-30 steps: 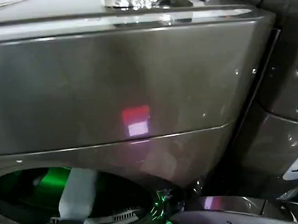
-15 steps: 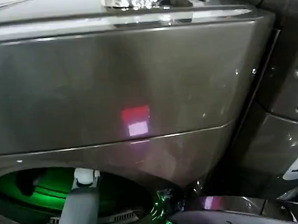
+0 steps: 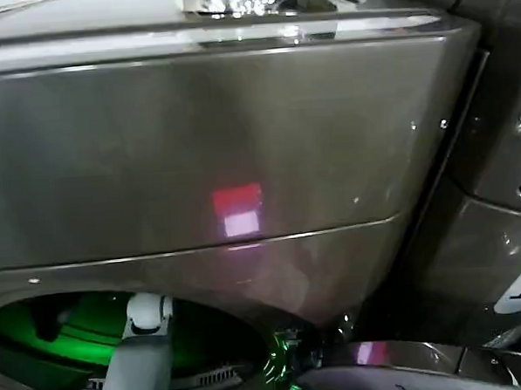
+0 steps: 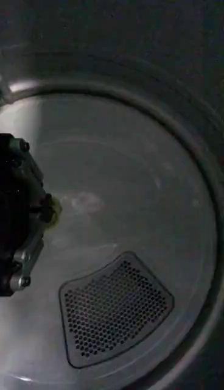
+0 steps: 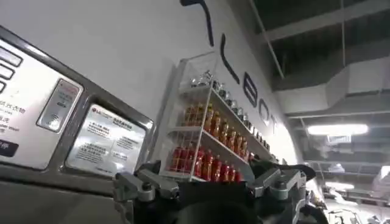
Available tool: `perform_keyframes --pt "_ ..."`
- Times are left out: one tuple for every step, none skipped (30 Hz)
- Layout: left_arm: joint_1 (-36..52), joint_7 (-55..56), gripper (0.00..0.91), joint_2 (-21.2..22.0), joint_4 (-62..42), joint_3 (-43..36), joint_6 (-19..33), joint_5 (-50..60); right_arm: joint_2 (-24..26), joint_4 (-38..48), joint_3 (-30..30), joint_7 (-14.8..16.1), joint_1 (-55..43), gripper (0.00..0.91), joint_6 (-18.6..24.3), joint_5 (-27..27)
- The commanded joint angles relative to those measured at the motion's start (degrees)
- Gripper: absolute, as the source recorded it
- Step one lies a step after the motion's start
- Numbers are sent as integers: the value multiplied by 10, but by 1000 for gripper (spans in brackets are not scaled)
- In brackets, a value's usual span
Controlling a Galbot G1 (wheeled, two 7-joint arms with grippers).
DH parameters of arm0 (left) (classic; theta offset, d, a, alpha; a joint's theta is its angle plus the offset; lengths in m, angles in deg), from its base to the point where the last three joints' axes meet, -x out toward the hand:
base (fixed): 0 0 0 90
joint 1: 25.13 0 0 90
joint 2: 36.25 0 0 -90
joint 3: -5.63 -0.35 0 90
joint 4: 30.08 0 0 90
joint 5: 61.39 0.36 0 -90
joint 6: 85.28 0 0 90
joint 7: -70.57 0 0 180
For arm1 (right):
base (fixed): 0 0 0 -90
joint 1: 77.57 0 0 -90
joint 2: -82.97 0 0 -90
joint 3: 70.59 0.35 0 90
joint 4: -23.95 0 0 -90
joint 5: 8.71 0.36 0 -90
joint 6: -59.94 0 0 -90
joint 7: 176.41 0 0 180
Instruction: Grasp the clothes from the dryer.
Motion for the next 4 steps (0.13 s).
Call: perform_keyframes --pt "-7 0 0 -4 5 1 0 -5 0 1 3 0 0 907 -2 0" --pt "-9 0 0 -4 6 1 0 -5 0 1 3 0 0 907 -3 0" --pt "-10 -1 0 -5 7 1 0 -5 1 2 4 0 0 907 -3 -1" --pt "-11 -1 0 -6 6 2 0 -5 1 2 5 0 0 907 -4 -1"
